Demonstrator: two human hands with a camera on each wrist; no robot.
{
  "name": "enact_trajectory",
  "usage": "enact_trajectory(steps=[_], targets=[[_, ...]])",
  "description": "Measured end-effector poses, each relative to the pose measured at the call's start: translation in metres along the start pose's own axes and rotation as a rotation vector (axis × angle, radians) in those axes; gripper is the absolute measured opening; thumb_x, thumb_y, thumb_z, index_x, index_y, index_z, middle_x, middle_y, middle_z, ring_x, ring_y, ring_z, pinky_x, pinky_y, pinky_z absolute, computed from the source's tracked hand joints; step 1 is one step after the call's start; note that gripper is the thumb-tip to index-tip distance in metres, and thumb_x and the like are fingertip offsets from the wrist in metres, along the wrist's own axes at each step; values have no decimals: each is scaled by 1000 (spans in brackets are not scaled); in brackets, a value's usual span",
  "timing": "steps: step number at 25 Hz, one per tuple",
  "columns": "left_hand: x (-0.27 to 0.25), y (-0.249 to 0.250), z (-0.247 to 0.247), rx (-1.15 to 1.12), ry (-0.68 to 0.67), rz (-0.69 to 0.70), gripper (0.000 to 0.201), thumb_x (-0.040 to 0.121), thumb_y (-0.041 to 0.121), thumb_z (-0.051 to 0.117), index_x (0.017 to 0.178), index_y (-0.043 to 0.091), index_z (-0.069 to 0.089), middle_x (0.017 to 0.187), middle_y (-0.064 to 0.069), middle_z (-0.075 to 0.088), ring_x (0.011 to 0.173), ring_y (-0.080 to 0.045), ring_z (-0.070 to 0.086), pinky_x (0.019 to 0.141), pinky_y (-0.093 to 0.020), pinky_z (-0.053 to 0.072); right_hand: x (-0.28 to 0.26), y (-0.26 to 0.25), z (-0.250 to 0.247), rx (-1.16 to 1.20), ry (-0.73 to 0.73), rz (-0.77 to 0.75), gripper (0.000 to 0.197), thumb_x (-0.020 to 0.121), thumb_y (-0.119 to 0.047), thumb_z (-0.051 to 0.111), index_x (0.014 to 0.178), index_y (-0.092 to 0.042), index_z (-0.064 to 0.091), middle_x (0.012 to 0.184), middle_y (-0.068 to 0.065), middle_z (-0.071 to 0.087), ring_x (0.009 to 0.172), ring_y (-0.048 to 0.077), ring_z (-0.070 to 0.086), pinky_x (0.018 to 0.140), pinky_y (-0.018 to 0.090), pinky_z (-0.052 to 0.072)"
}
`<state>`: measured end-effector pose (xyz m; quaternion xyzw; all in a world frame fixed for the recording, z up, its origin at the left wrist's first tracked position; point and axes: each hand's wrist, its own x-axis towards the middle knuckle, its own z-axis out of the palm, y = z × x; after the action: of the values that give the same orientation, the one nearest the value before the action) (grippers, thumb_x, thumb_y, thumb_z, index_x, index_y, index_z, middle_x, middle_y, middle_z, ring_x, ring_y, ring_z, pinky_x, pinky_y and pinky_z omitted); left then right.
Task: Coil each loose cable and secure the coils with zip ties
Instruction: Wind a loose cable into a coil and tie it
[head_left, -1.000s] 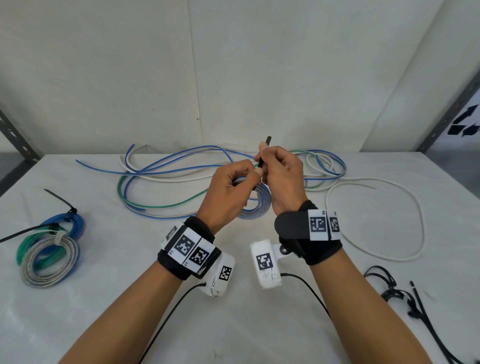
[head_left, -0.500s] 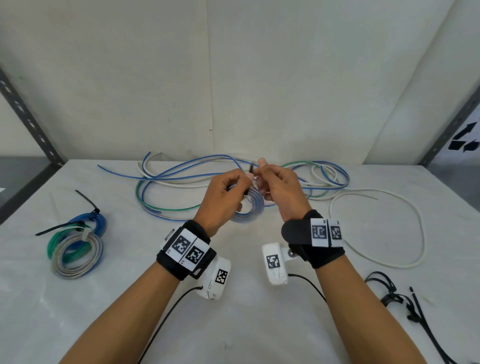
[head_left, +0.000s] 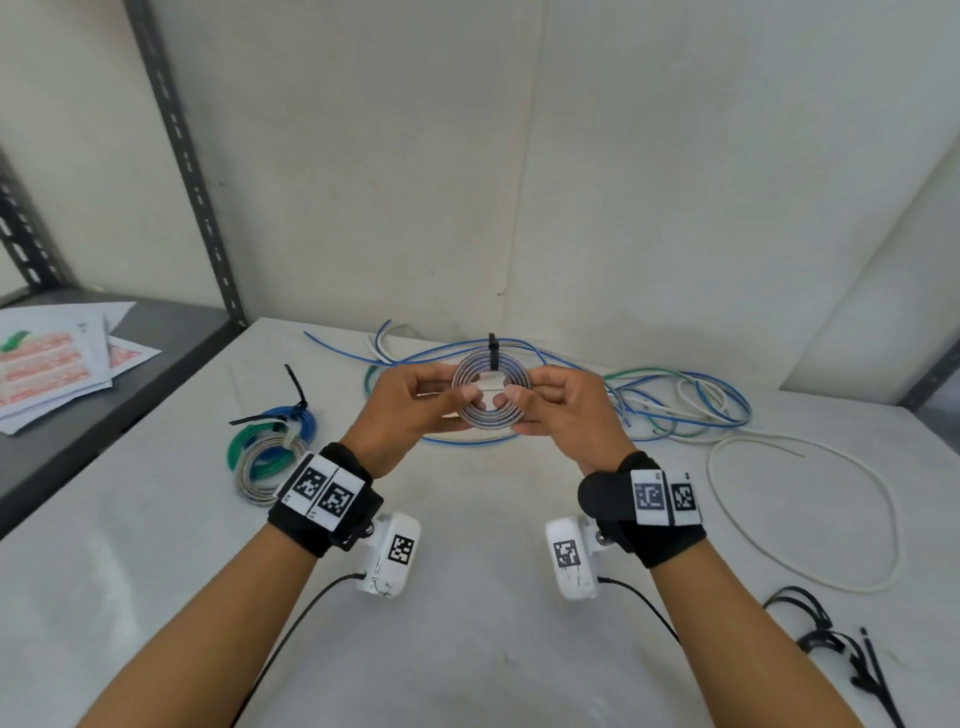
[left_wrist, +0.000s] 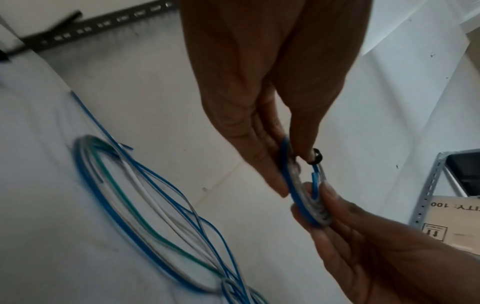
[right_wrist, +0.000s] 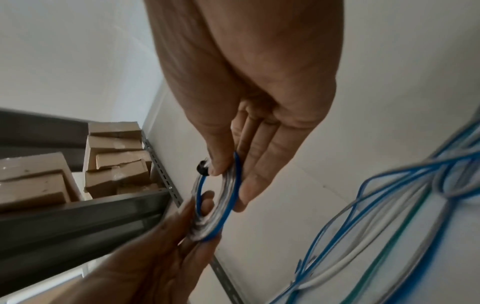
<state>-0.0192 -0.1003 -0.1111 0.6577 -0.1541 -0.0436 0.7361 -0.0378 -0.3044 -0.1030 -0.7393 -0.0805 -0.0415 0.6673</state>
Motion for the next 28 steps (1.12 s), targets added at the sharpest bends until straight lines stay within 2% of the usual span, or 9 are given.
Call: enact_trajectory(steps=[3, 9, 14, 18, 22, 23, 25, 27, 28], targets=[[-17, 4, -21, -12, 72, 12, 18, 88, 0, 72, 106, -3, 72, 92, -19, 76, 81, -23, 74, 74, -31, 61, 0, -1, 28, -24, 13, 11, 12, 95, -11, 68, 101, 0, 71, 85, 10, 77, 75, 17, 71, 66, 29, 60], [-38, -4, -60, -137, 127, -74, 24, 80, 12, 73, 100, 0, 73, 92, -18, 76, 82, -24, 74, 76, -31, 62, 11, -8, 63, 37, -153, 204, 22, 96, -11, 66, 111, 5, 67, 93, 16, 75, 73, 16, 74, 66, 26, 59], [-42, -9, -78, -187, 153, -123, 19, 93, 5, 64, 109, -4, 69, 97, -15, 76, 86, -22, 74, 78, -30, 62, 12, -10, 77, 139, -233, 251, 20, 97, -15, 64, 111, -1, 69, 99, 12, 74, 84, 17, 73, 80, 28, 60], [-43, -12, -81, -197, 189, -133, 27, 90, 6, 68, 114, -5, 68, 104, -20, 75, 93, -27, 73, 82, -33, 62, 11, -9, 84, 90, -169, 226, 20, 96, -14, 67, 110, 0, 70, 98, 15, 76, 84, 20, 74, 76, 30, 61], [-42, -8, -76, 11, 383, -40, 40, 85, 18, 79, 119, 3, 66, 108, -16, 73, 95, -26, 73, 81, -39, 62, 14, -10, 90, -68, -18, 112, 17, 89, -13, 75, 99, 0, 71, 90, 16, 77, 73, 20, 73, 68, 33, 58], [-44, -4, -74, 42, 378, -29, 37, 87, 24, 78, 117, 4, 67, 105, -15, 75, 93, -24, 74, 81, -40, 62, 13, -10, 94, -160, -14, 46, 13, 87, -14, 78, 94, -5, 71, 87, 14, 77, 73, 18, 73, 69, 33, 58], [-48, 6, -74, 36, 240, -93, 36, 90, 31, 73, 117, 7, 69, 104, -12, 77, 94, -24, 75, 83, -40, 62, 8, -12, 103, -309, -167, -53, 15, 84, -12, 80, 97, -14, 73, 89, 5, 77, 80, 13, 74, 77, 27, 59], [-53, 10, -81, 40, 116, -163, 39, 87, 24, 76, 121, 8, 67, 106, -12, 77, 98, -27, 75, 84, -40, 61, -1, -10, 112, -366, -372, -70, 23, 85, -8, 77, 106, -16, 74, 98, 2, 78, 90, 11, 74, 84, 24, 58], [-58, 9, -89, 53, 101, -170, 39, 86, 17, 77, 123, 8, 66, 106, -13, 76, 98, -28, 74, 84, -41, 61, -3, -8, 115, -359, -375, -71, 20, 87, -6, 74, 105, -15, 74, 97, 3, 78, 90, 13, 74, 82, 27, 59]])
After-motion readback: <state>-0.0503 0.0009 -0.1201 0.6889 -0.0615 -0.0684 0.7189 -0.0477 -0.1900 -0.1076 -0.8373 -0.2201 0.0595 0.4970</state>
